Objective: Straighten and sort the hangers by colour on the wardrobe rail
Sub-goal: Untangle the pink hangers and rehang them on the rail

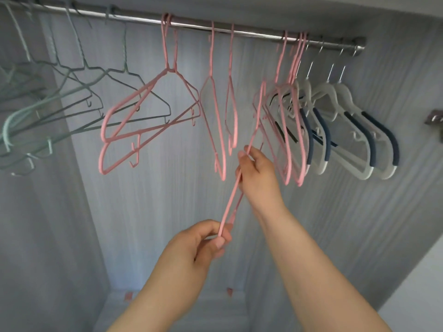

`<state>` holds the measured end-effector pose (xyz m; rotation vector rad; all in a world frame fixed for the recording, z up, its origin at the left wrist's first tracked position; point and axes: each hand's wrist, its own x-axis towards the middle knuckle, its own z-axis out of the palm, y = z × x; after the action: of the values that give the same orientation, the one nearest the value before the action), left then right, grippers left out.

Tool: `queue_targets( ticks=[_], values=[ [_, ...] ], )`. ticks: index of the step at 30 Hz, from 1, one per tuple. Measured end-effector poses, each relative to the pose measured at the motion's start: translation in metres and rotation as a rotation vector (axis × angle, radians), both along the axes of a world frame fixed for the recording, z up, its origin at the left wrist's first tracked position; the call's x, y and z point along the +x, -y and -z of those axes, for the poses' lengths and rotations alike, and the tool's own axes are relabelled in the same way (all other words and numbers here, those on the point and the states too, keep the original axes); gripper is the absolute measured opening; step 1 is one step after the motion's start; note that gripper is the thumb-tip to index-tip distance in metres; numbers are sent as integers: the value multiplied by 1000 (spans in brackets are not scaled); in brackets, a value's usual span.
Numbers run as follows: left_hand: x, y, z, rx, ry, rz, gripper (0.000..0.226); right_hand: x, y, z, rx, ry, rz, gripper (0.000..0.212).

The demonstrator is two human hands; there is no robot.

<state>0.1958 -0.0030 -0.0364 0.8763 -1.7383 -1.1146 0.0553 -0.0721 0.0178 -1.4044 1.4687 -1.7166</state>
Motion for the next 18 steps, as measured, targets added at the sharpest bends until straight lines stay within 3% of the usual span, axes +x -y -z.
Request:
queue_targets(
  ticks=[2,5,13,18],
  values=[
    [-10,5,-2,-22,-36,-24,22,-1,-5,-3,-6,-61,-9,18],
    [-25,10,-5,-138,10,-35,15,2,-18,-3,8,-99,-26,36],
    [-46,17,-18,-427,-24,-107,29,-6,-20,-29,-185,-67,-4,39],
    [-36,14,-39,-693,2,-367,20,-13,-14,-45,-207,-44,-6,34]
  ],
)
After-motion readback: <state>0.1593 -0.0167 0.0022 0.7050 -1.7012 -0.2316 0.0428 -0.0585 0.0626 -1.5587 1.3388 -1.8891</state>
